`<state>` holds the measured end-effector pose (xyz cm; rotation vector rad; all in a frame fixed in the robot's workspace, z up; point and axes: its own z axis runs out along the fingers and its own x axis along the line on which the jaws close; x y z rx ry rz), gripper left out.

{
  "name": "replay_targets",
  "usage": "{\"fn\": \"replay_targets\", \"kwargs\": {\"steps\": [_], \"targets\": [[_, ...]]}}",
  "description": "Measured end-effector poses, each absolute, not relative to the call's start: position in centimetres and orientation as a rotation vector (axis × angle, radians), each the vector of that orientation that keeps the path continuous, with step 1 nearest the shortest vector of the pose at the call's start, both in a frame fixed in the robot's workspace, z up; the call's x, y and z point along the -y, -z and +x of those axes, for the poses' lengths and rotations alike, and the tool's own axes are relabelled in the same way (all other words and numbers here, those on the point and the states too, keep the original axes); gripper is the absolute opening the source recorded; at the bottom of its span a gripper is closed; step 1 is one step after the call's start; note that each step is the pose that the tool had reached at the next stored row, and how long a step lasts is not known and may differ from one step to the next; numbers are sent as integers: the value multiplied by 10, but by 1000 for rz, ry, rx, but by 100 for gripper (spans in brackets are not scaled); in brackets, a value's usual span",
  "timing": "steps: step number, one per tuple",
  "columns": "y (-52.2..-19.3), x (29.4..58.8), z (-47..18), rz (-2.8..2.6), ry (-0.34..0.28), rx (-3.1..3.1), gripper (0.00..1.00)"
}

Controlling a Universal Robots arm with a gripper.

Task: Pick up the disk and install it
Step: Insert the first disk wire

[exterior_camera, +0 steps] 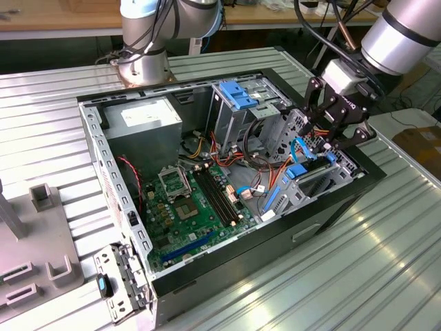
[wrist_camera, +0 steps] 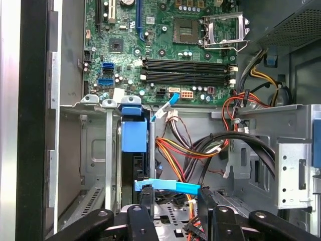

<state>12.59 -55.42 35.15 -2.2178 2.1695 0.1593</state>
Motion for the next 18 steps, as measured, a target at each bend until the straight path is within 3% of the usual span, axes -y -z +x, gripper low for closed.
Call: {"fn": "replay_targets", "kwargs": {"steps": [18], "targets": [[-362,554,137,-2321,-162,-2066,48]]}}
